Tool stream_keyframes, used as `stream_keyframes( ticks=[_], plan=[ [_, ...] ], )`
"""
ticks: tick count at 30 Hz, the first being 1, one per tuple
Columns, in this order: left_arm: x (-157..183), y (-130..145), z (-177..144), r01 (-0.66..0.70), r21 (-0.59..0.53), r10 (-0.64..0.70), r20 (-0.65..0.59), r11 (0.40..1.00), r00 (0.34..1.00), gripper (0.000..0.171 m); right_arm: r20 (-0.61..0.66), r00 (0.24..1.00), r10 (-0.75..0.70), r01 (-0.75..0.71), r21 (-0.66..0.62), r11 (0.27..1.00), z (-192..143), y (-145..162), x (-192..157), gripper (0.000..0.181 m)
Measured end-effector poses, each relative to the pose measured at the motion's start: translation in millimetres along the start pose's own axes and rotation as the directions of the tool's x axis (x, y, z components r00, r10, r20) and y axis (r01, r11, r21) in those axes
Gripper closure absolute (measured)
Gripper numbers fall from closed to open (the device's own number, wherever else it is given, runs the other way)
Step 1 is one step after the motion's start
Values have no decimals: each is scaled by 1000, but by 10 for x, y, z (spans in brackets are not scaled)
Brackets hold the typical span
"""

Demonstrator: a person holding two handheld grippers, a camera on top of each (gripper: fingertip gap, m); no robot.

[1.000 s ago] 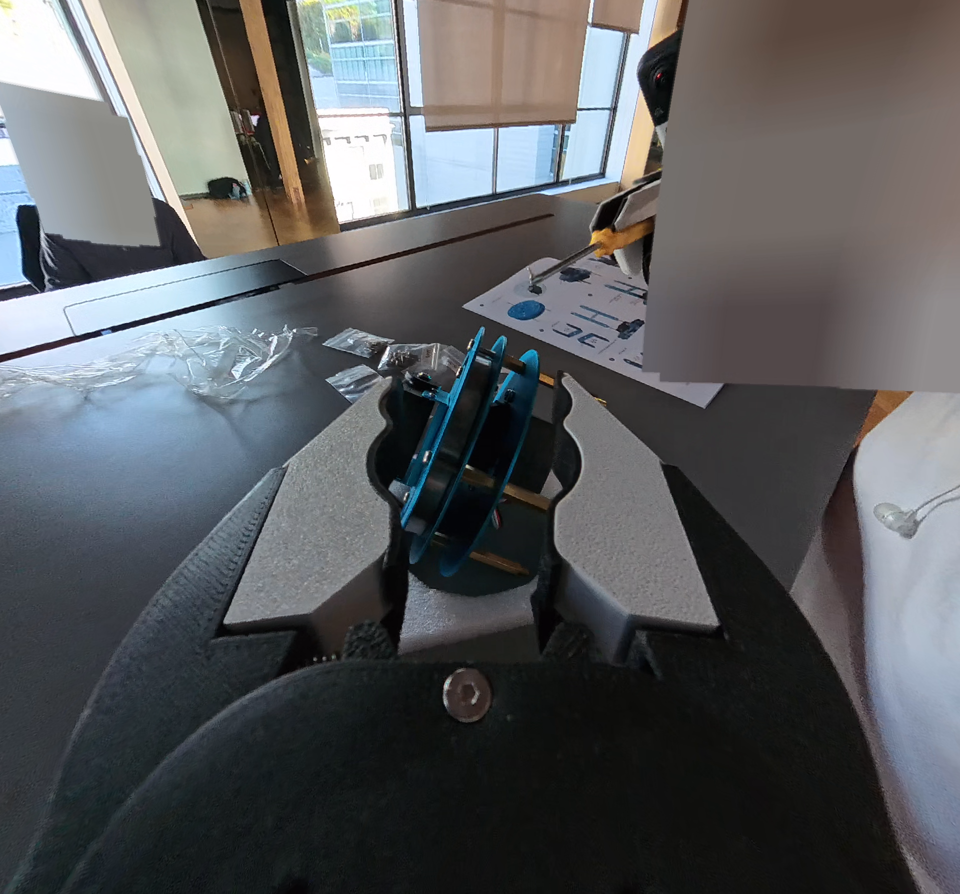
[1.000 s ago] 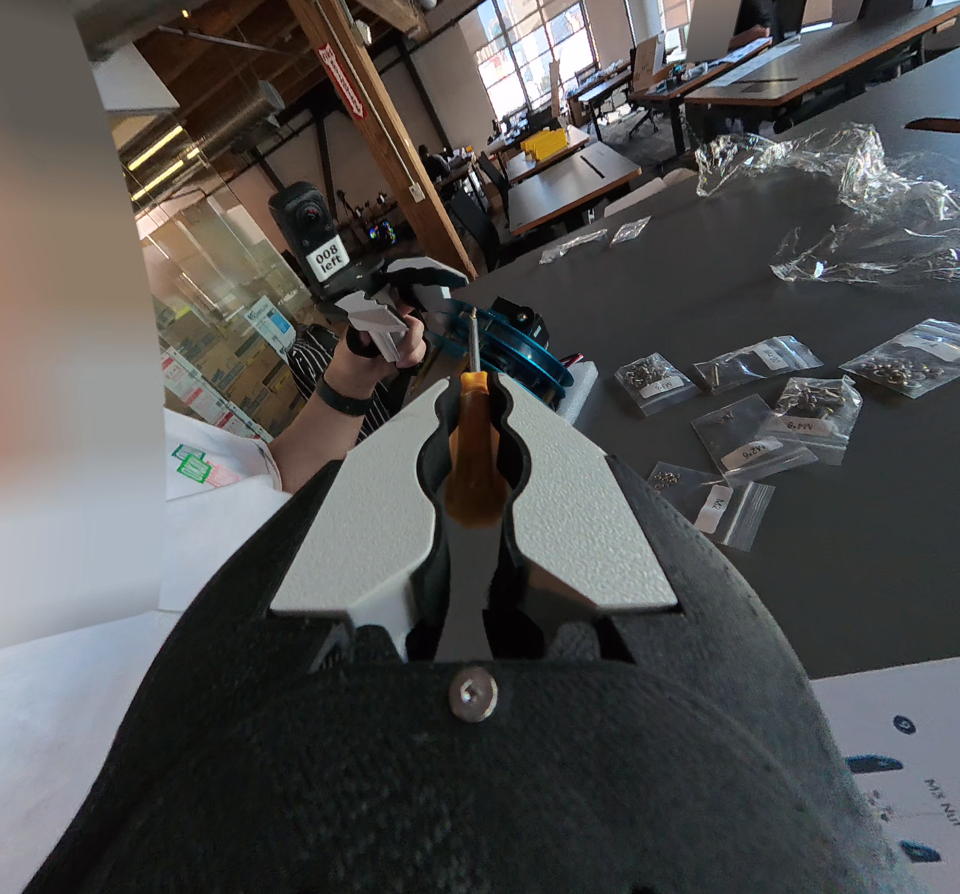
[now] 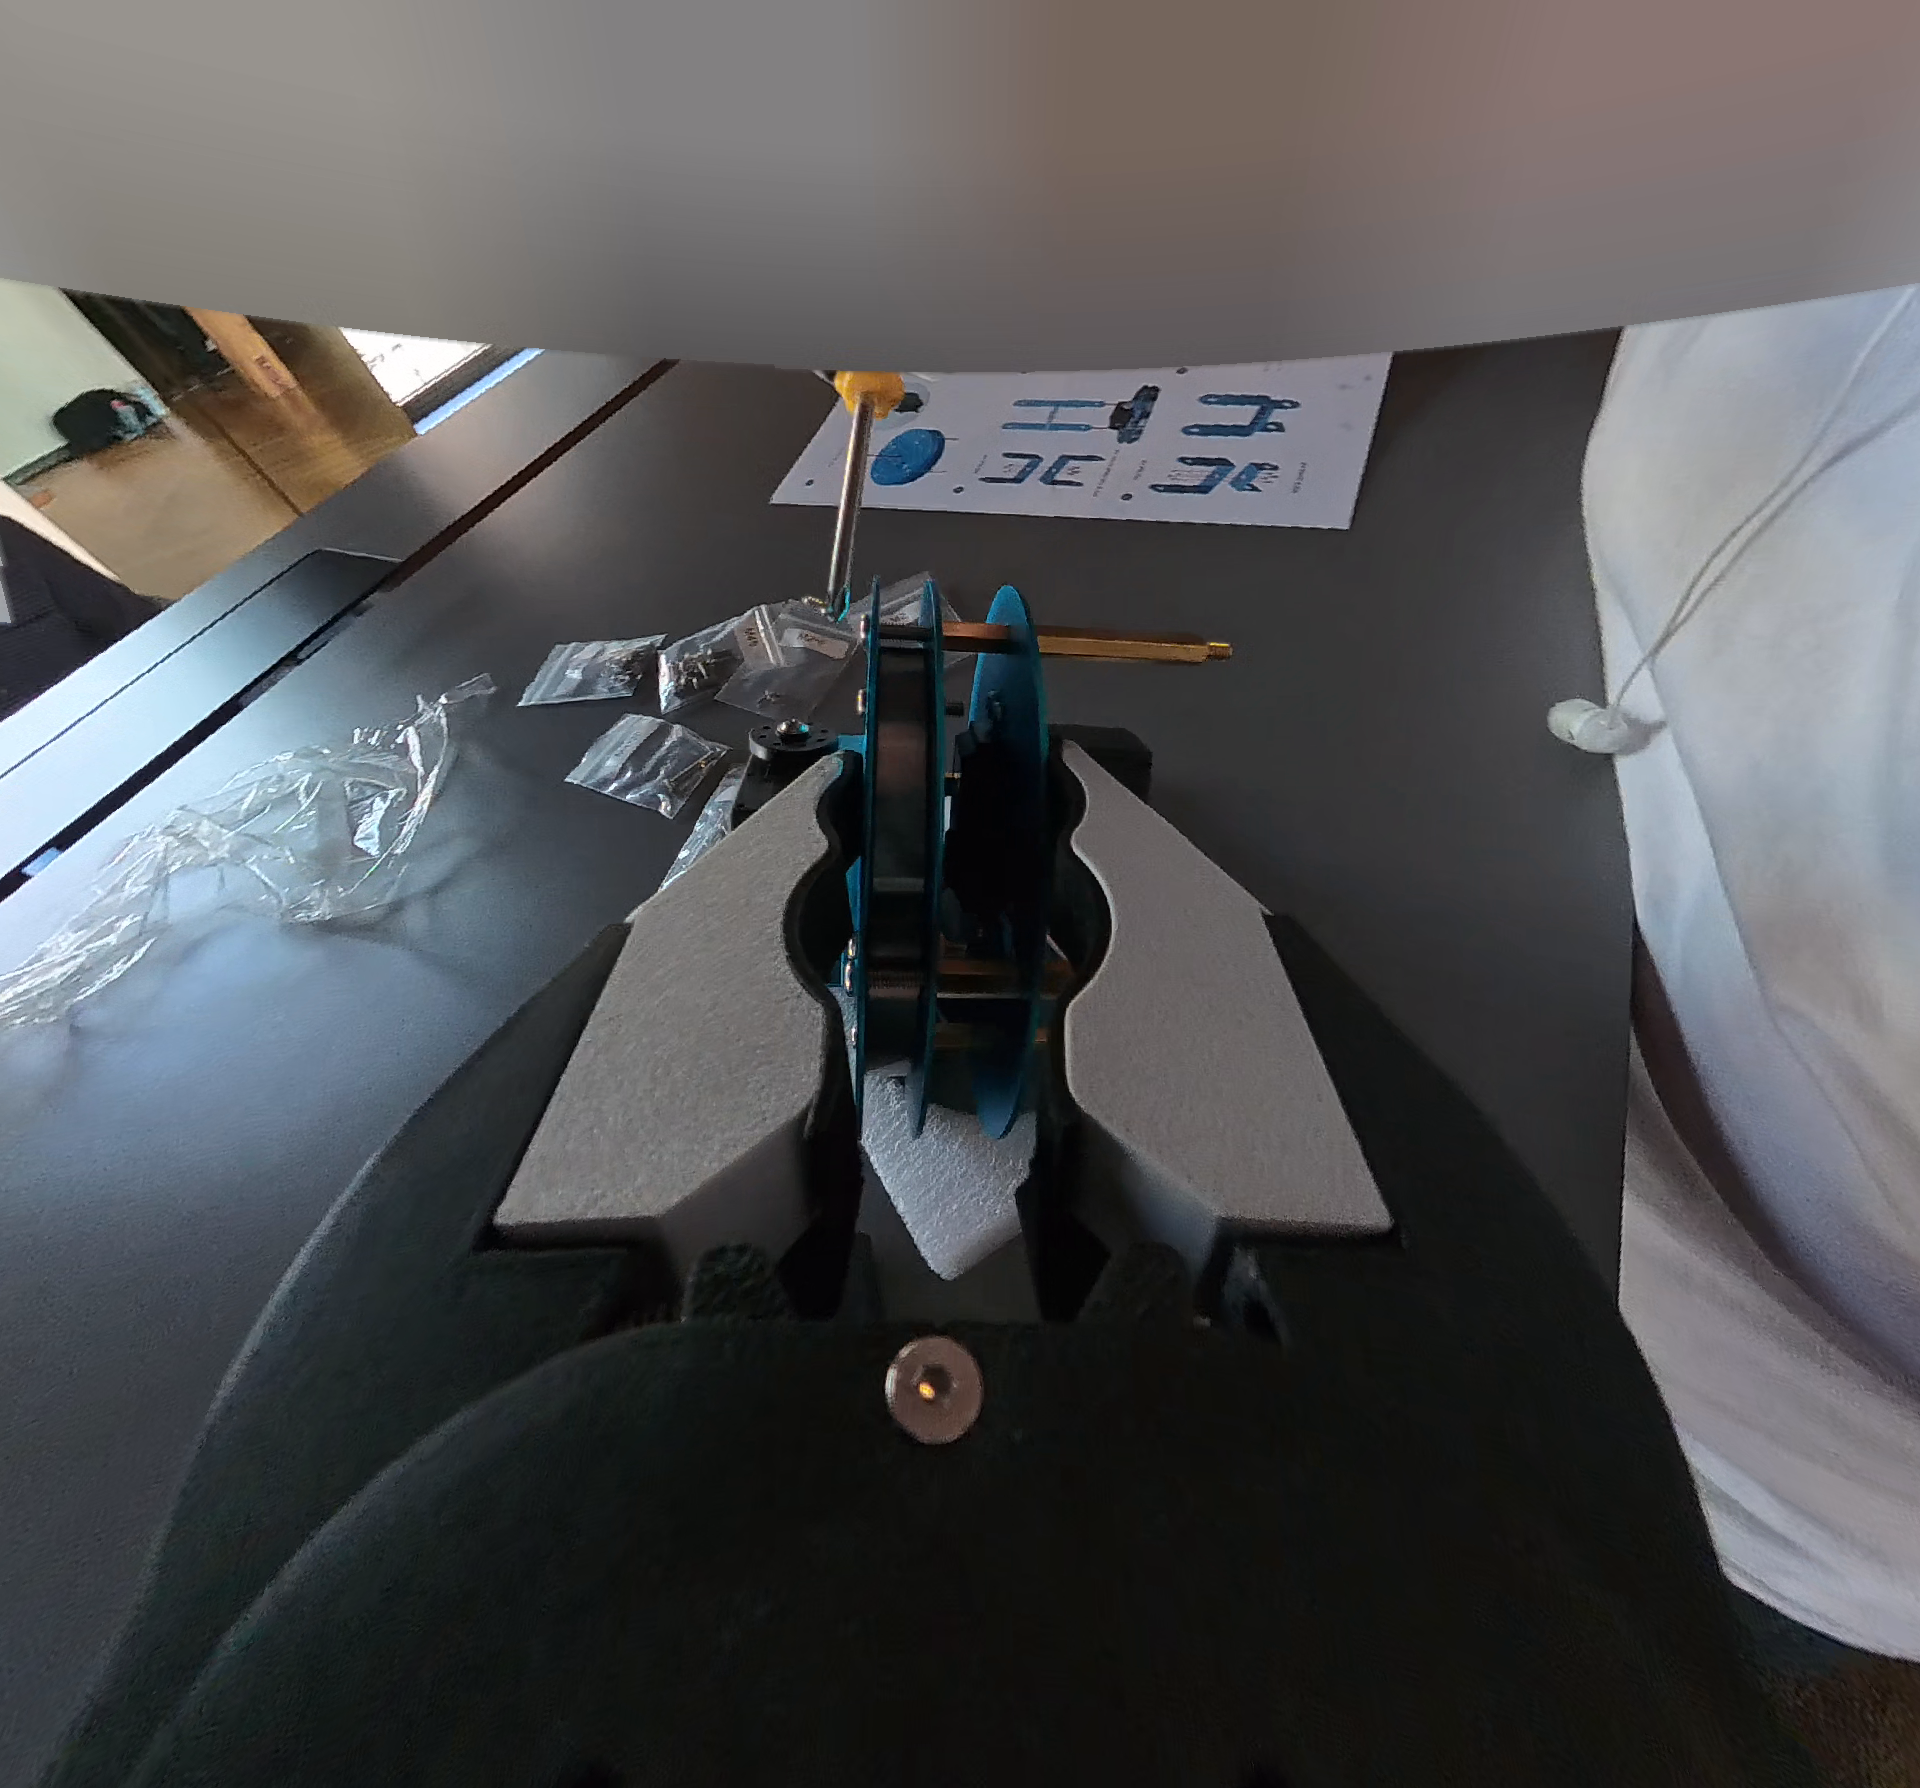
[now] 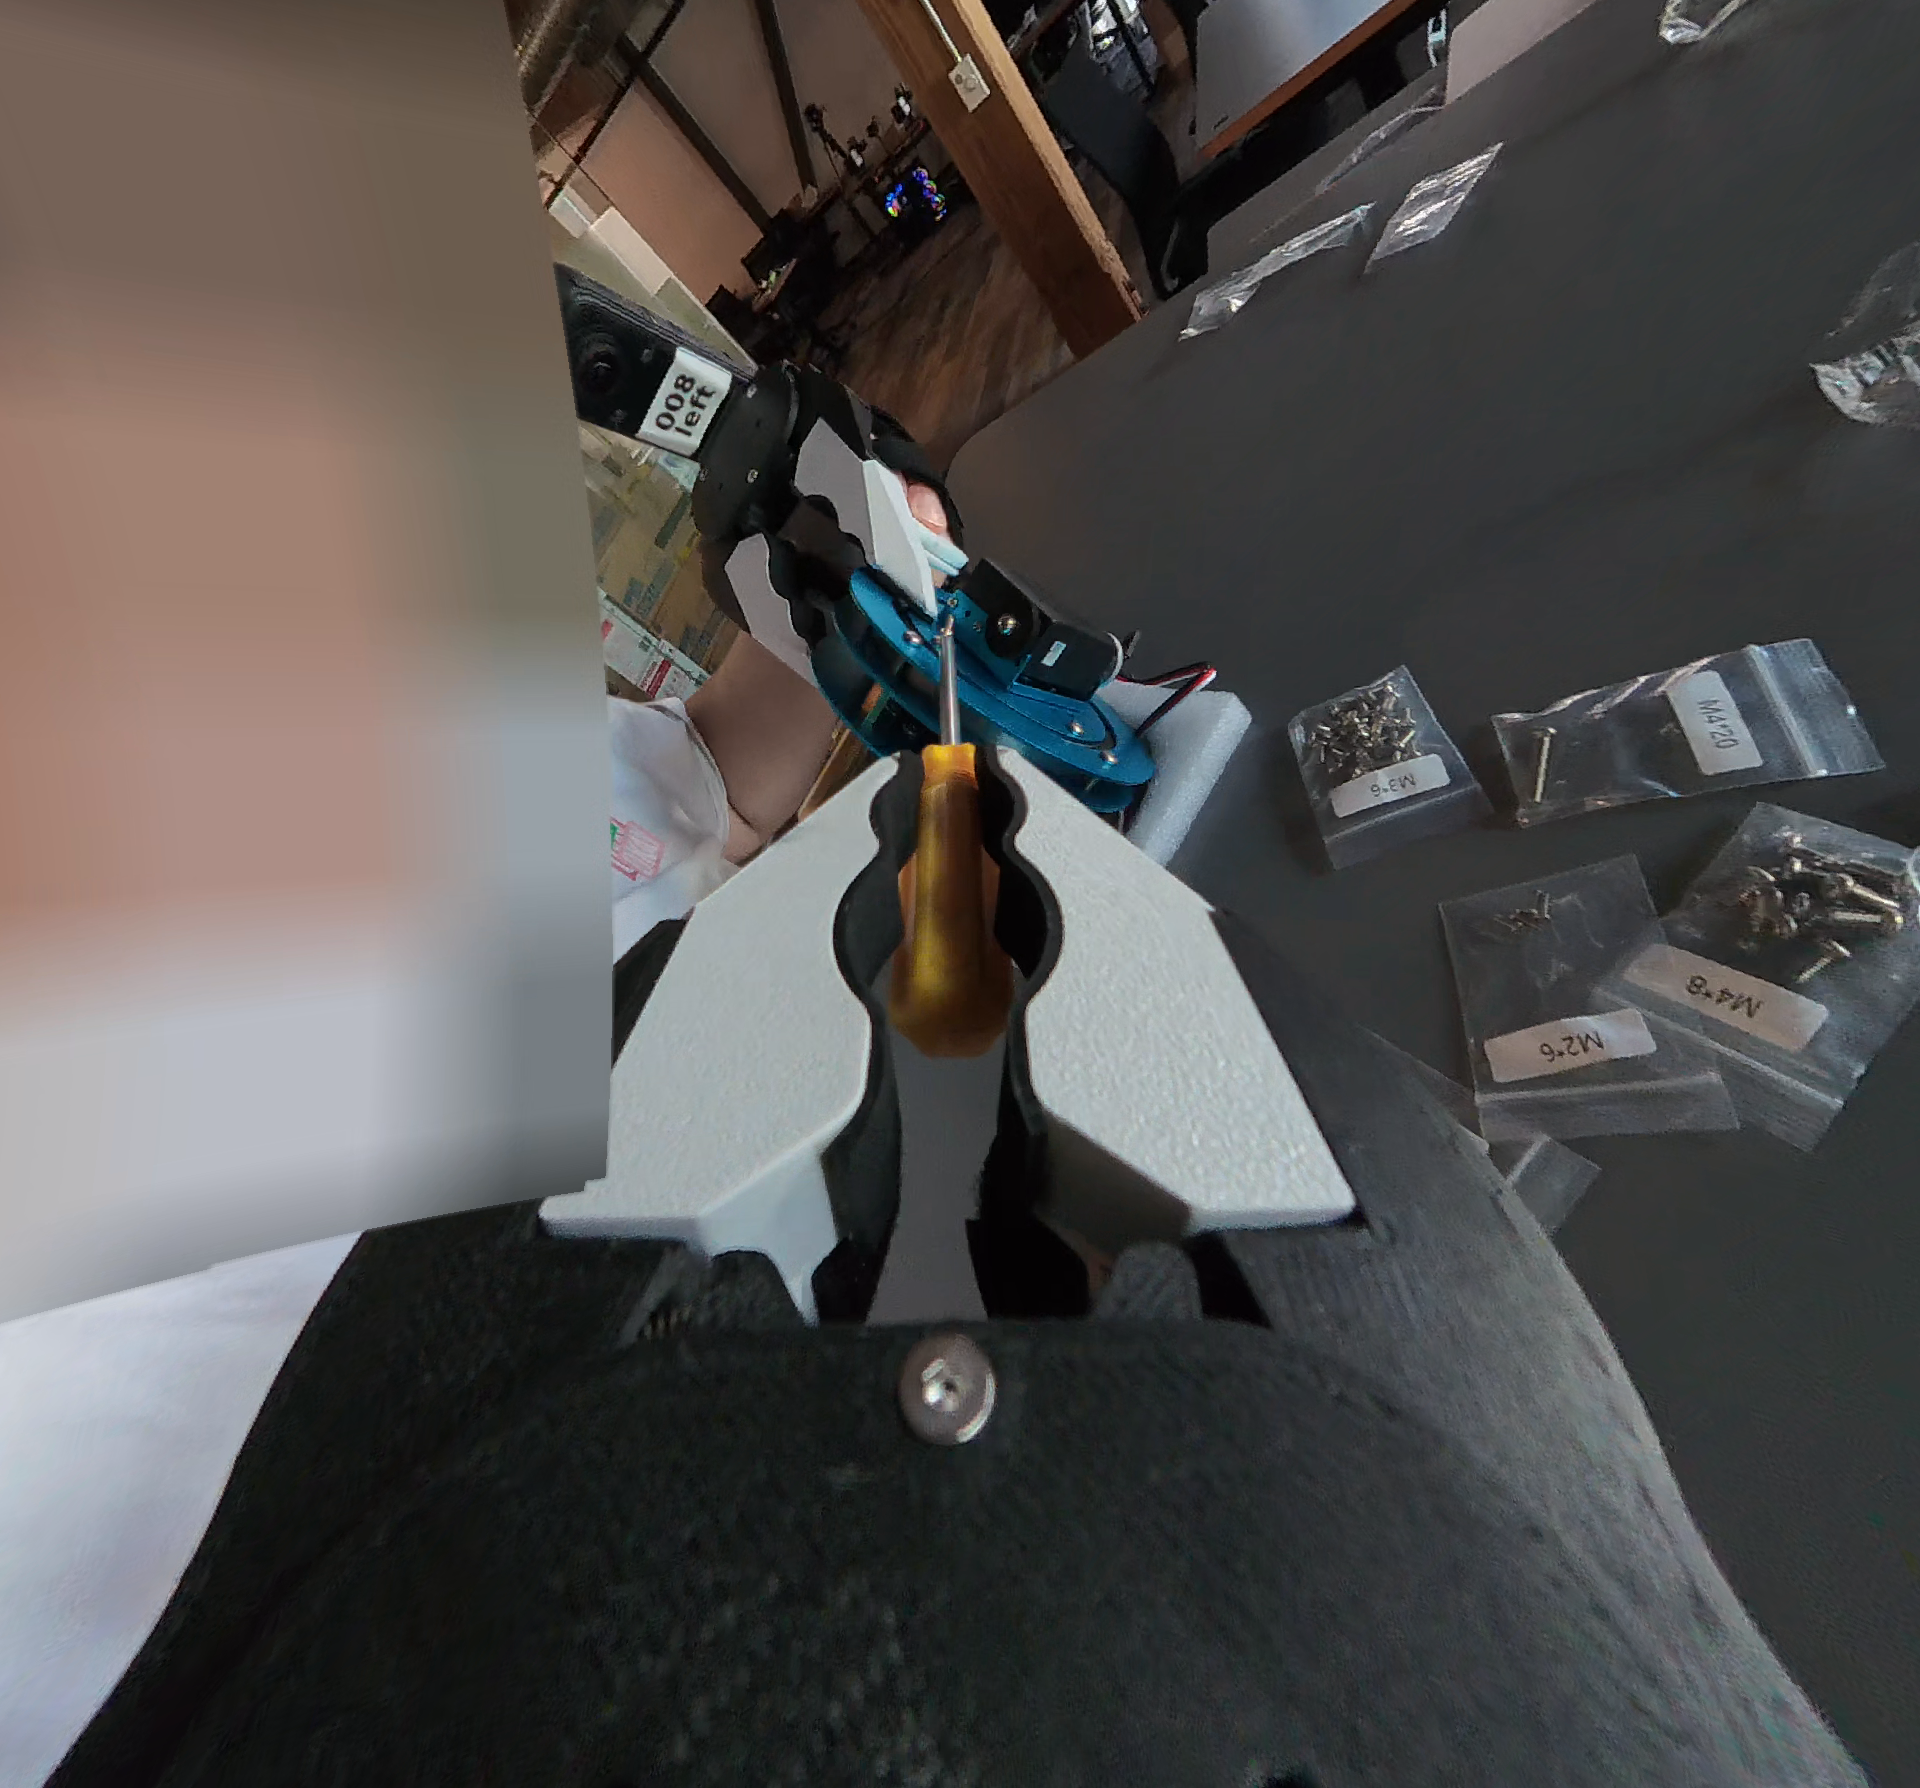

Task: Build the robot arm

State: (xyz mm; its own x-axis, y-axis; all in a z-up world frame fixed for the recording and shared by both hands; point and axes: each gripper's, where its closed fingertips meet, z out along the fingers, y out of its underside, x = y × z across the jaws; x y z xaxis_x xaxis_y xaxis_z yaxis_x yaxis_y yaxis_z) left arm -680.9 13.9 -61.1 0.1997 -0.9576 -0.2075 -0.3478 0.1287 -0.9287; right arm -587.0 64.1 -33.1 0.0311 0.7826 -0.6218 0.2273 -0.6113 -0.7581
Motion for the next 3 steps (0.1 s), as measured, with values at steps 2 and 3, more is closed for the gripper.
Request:
stream_keyframes(
  ticks=[2, 3],
  plan=[
    [23, -3, 4, -30, -3, 30, -30, 1000, 999, 138, -8, 1000, 7, -7, 11, 1000, -30, 1, 25, 172],
    [36, -7, 7, -52, -3, 51, -47, 999, 998, 138, -12, 1000, 15, -14, 22, 1000, -51, -9, 43, 172]
  ],
)
